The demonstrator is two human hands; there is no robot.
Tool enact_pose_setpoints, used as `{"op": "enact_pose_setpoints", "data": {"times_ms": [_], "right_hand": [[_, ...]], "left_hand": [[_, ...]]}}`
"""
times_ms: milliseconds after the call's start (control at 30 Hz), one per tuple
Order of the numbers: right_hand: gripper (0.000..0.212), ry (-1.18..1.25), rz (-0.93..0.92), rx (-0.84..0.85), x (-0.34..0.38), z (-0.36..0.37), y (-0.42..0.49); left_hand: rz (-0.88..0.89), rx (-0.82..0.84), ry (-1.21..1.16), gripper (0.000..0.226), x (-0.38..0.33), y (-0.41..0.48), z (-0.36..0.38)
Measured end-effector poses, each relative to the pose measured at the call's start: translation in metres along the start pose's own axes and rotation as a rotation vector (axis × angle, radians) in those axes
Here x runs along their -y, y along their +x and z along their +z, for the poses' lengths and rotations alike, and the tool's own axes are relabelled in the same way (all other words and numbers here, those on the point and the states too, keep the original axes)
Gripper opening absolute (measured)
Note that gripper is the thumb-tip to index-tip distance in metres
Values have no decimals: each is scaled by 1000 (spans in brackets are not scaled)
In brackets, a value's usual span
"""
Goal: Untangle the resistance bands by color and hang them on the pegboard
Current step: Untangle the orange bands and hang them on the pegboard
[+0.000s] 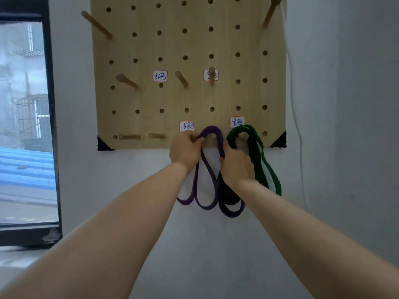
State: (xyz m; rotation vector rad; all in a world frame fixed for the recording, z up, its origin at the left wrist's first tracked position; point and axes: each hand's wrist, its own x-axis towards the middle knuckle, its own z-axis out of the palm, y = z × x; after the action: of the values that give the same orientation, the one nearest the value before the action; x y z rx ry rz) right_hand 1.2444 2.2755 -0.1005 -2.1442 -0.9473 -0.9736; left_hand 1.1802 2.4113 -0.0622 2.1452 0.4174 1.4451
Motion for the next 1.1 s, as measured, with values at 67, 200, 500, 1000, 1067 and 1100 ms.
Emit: {"op": "enact_pose_setpoints", "data": {"times_ms": [67,200,500,1000,1067,1100], "right_hand": [[58,56,18,24,-1,-2,1],[57,156,31,109,-1,-5,-13],[39,212,-35,-56,-2,-8,-120],[9,372,-204,830,35,96,-335],[16,311,-224,1017,35,126,-367],[19,277,-219,1102,34,141,-384]], "left_hand": [[-4,36,-24,19,0,-2,0],[-12,213,-145,31,9,-17,-12],[-69,390,-159,27,35,-124,-74],[-426,877,97,12,209,-404,-151],[-557,920,100,6,240,-447,-155],[-613,918,116,6,253,-469,-156]]}}
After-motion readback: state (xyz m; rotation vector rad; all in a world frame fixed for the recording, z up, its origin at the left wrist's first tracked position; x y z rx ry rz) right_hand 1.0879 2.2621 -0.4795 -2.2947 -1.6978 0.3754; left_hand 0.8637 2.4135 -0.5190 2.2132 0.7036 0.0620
